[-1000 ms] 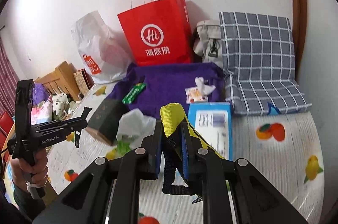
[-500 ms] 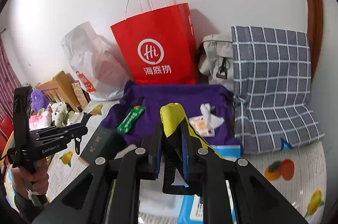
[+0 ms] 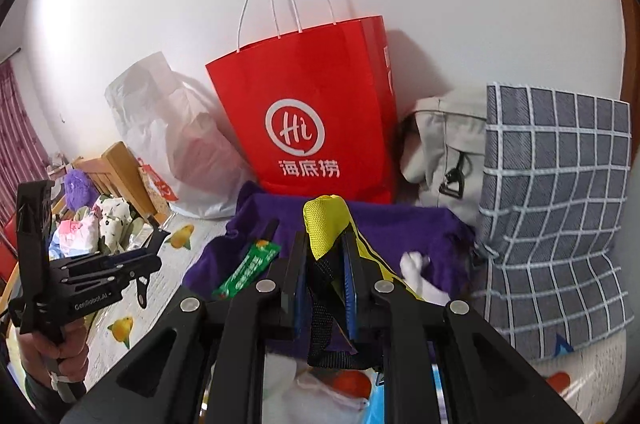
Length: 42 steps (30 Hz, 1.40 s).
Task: Organize soft objects
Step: 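Carry the black strap and yellow bag onto the purple towel with both grippers, then open both grippers to release the strap and yellow bag on the towel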
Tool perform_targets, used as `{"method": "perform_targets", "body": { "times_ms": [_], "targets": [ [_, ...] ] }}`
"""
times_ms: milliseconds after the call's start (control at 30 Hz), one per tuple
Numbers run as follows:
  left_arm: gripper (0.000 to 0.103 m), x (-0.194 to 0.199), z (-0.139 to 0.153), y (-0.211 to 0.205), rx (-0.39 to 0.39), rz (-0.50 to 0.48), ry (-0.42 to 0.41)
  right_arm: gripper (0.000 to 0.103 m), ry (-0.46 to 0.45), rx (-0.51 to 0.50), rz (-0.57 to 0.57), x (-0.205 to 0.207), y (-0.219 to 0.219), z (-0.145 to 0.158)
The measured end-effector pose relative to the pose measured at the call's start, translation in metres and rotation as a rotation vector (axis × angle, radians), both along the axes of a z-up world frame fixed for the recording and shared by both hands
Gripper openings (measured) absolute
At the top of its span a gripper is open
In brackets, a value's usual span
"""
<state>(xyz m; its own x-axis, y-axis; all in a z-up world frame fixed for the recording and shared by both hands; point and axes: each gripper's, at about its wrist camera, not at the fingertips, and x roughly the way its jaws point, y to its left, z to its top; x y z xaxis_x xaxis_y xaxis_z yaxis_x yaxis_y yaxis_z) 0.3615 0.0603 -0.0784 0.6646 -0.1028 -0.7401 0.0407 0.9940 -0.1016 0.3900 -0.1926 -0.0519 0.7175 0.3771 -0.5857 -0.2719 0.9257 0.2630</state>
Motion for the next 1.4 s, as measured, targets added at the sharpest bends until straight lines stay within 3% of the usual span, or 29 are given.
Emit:
{"method": "perform_targets", "body": {
  "times_ms": [467, 667, 900, 1000, 1233, 1333, 1400],
  "targets": [
    [0.019, 0.040, -0.011, -0.013, -0.006, -0.003, 0.019, 0.016, 0.117, 0.092, 0.063, 0.040, 0.005, -0.044],
    [0.019, 0.063, -0.022, -0.021, -0.055, -0.003, 0.046, 0.016, 0.236, 0.132, 0.087, 0.055, 0.002, -0.072],
    [0.020, 0.085, -0.043, -0.036, -0.049, -0.018, 0.073, 0.016, 0.330, 0.167, 0.117, 0.066, 0.012, -0.100],
    [0.020, 0.092, -0.054, -0.041, -0.058, -0.026, 0.090, 0.017, 0.366, 0.236, 0.138, 0.071, 0.010, -0.108],
    [0.020, 0.107, -0.080, -0.052, -0.039, -0.054, 0.152, 0.021, 0.376, 0.311, 0.094, 0.078, -0.008, -0.112],
    [0.020, 0.110, -0.089, -0.052, -0.043, -0.062, 0.179, 0.031, 0.361, 0.285, 0.057, 0.078, -0.016, -0.110],
    [0.020, 0.112, -0.095, -0.050, -0.047, -0.059, 0.201, 0.032, 0.346, 0.250, 0.038, 0.079, -0.018, -0.108]
  ]
}}
